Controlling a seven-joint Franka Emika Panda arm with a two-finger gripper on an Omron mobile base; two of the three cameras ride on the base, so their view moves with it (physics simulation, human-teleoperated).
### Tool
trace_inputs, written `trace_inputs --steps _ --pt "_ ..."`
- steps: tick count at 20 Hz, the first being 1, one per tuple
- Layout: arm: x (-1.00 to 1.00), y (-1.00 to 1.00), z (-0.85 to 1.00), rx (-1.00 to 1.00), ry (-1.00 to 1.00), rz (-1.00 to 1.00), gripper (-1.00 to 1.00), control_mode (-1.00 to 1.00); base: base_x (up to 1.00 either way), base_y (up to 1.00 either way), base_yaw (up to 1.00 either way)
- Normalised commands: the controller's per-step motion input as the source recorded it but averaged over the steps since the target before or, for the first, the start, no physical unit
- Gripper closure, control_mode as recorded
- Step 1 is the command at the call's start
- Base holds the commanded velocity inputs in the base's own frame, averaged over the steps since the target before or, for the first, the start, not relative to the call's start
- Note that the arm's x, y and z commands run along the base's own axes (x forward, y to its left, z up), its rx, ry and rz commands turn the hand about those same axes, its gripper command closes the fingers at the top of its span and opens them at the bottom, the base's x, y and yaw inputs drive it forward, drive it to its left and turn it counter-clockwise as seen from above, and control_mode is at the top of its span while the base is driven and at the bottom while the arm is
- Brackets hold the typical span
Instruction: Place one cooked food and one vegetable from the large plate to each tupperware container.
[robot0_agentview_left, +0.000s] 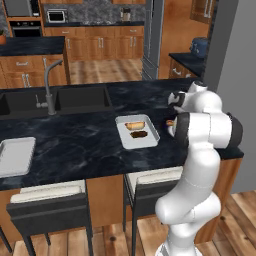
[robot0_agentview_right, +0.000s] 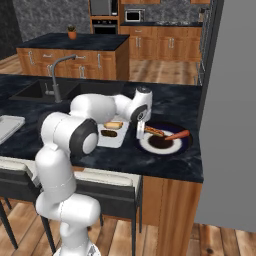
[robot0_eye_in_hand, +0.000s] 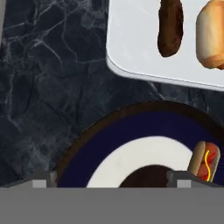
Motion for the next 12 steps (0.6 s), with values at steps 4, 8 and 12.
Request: trace_inputs --steps 4,8,12 --pt "0.23 -0.27 0.0 0.48 0.0 -0.06 -1.0 -1.0 0.0 0.0 0.0" --pt "0.24 -0.19 0.0 0.23 0.0 -0.17 -1.0 -1.0 0.0 0.0 0.0" --pt "0.37 0.0 0.0 0.04 0.08 -0.14 -1.0 -1.0 0.0 0.0 0.0"
